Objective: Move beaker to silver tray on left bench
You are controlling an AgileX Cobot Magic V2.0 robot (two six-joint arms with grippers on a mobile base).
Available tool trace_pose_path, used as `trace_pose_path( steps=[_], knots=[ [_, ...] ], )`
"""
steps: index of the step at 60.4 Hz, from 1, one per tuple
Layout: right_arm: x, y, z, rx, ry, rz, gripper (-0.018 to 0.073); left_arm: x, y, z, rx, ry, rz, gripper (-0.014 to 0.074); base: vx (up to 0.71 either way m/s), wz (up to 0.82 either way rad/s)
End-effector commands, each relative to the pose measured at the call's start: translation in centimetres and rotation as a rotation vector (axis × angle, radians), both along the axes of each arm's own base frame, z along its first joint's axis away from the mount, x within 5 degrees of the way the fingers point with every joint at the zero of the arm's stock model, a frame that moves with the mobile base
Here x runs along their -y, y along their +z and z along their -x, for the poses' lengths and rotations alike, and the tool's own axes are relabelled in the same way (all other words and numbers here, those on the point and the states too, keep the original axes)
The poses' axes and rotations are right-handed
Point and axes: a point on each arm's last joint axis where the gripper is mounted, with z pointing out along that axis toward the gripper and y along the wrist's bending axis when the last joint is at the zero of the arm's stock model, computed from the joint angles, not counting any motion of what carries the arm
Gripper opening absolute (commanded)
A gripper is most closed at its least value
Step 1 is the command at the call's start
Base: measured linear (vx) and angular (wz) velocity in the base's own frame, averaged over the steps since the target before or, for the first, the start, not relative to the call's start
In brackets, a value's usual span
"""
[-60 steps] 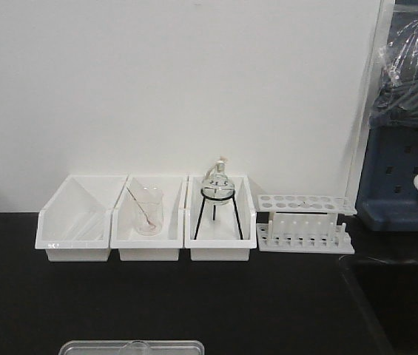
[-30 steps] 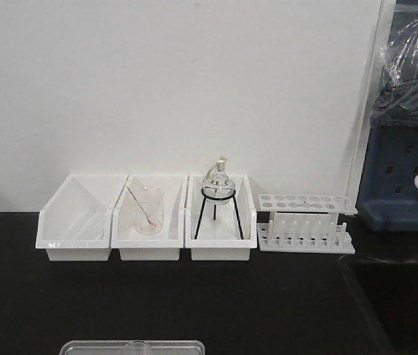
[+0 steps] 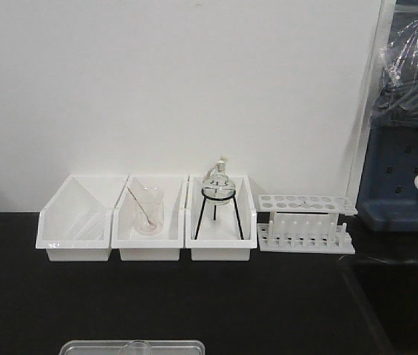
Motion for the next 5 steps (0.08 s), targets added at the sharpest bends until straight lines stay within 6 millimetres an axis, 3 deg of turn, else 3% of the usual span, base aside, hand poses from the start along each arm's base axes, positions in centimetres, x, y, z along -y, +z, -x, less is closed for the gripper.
trace_pose_path(
  steps=[1,5],
  knots=[
    [-0.01,0.56,-0.02,0.078,-0.001,0.010,-0.0011,0.08,0.06,-0.18,0.066,-0.010,0.004,0.0001,0.00,0.00],
    [-0.01,0.56,-0.02,0.078,-0.001,0.010,-0.0011,0.08,0.06,-0.18,0.066,-0.010,0.004,0.0001,0.00,0.00]
  ],
)
